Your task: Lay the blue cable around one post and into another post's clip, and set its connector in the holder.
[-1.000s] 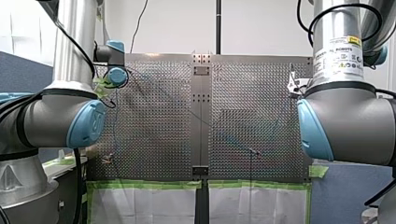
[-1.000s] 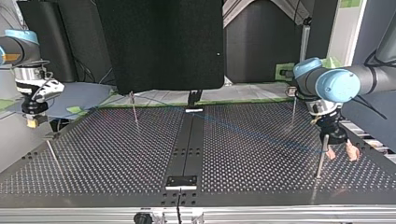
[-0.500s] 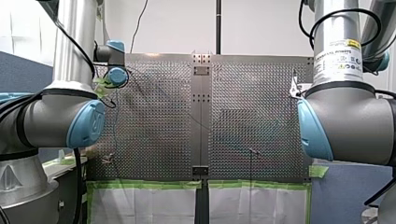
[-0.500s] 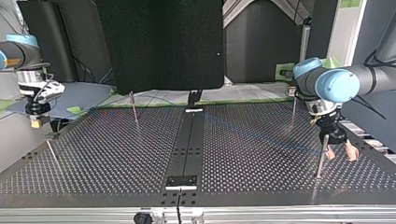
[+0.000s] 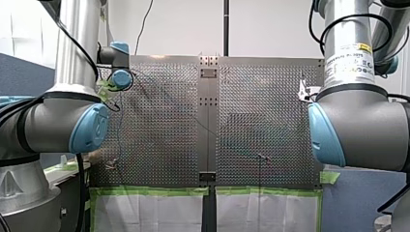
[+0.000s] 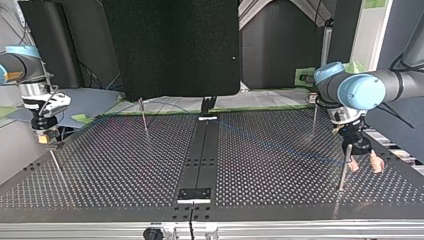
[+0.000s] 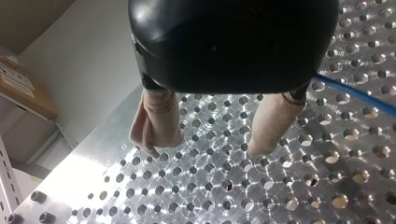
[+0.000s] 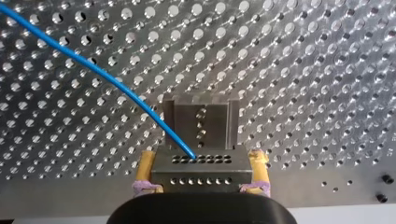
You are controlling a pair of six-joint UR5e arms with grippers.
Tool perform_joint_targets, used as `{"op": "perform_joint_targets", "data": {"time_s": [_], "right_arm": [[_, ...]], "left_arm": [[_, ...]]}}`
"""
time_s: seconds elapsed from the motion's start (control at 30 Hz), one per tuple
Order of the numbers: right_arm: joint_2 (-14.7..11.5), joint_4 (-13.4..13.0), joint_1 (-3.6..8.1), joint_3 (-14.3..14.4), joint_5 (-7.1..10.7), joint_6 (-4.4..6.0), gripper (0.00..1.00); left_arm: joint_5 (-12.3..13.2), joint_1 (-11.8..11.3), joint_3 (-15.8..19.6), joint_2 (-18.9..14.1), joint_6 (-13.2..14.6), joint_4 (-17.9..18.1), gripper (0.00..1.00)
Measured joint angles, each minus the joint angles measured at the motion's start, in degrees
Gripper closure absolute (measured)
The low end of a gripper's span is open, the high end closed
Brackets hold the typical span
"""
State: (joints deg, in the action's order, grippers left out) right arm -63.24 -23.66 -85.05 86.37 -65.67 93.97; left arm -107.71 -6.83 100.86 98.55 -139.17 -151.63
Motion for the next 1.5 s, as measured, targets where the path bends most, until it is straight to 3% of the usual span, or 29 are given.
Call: {"op": "perform_joint_targets", "data": {"time_s": [0.5, 1.07, 1.5], "right_arm": [[1.84, -0.65, -0.26, -1.87, 2.84, 0.49, 1.0], [2.97, -0.01, -0.51, -3.53, 2.98, 0.36, 1.0], [2.98, 3.82, -1.08, -4.88, 1.97, -0.06, 1.0]], "left_arm": [[0.0, 0.22, -0.01, 0.0, 0.26, -0.02, 0.0], [0.03, 0.26, -0.13, 0.0, 0.55, -0.01, 0.0], [0.0, 0.25, -0.2, 0.0, 0.74, 0.0, 0.0]]}}
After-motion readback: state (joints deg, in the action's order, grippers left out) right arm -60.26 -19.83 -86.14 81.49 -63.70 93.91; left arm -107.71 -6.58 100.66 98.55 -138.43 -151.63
